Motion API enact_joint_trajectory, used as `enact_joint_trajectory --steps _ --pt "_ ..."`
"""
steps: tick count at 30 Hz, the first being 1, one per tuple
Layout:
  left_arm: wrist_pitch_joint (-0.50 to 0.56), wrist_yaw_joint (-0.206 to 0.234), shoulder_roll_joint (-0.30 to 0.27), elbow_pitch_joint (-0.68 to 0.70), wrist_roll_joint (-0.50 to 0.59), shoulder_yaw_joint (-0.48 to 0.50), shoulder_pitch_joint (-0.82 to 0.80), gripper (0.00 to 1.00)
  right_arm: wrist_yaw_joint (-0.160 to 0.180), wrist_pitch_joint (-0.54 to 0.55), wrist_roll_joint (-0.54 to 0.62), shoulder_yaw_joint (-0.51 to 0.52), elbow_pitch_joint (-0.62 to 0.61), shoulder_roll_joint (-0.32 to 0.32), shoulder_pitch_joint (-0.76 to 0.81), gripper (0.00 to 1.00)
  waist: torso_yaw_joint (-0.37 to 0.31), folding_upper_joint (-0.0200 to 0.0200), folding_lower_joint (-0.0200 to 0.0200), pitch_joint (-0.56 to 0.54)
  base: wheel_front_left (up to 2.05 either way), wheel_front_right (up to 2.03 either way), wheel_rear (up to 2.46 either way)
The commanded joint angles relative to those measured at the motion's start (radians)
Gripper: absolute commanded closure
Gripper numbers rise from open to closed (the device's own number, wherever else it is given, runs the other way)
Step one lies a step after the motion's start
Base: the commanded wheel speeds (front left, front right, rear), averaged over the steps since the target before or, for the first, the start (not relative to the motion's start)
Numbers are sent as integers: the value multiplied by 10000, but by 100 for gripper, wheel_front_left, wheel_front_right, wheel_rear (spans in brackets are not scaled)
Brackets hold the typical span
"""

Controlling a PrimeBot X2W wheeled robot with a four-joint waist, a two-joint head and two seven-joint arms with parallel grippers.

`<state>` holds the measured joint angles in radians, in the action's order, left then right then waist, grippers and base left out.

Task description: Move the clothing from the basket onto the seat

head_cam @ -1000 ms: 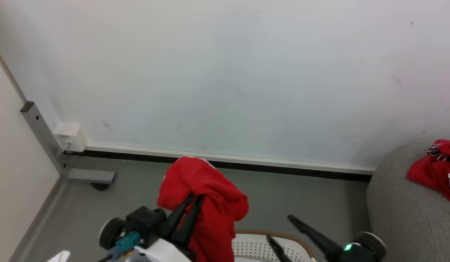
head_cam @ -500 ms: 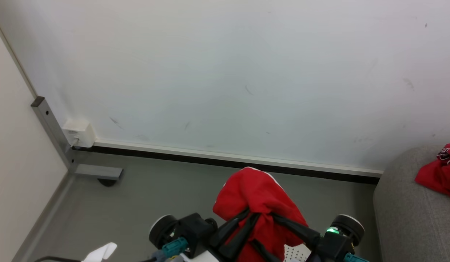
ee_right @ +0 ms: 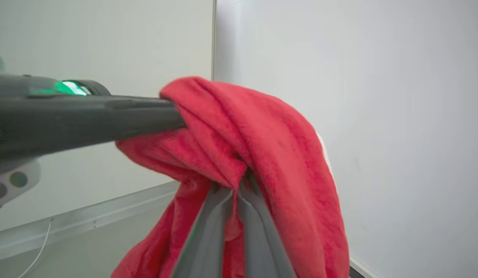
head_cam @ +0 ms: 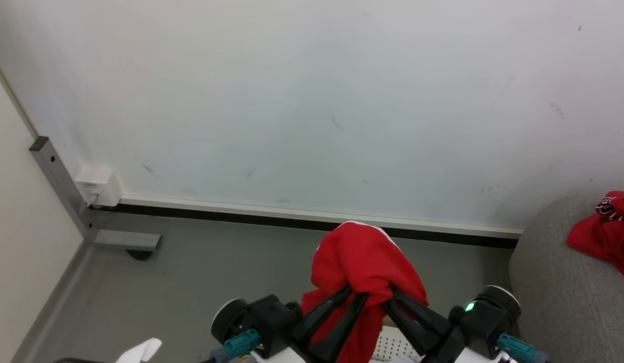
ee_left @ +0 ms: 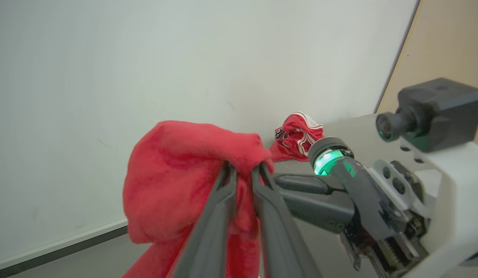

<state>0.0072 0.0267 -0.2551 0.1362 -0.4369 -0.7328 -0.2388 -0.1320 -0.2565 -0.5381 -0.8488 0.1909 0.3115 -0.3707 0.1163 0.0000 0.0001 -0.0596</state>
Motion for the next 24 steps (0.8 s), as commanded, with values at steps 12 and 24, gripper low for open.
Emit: enact_joint_trajectory --steps 12,24 --pt "-588 283 -48 -559 251 49 268 0 26 -71 592 1882 -1074 781 1010 100 -1489 0 -1 306 0 0 0" --pt "-850 97 275 -866 189 -282 71 0 24 364 989 3366 -2240 1237 1993 100 -3919 0 -1 596 0 0 0"
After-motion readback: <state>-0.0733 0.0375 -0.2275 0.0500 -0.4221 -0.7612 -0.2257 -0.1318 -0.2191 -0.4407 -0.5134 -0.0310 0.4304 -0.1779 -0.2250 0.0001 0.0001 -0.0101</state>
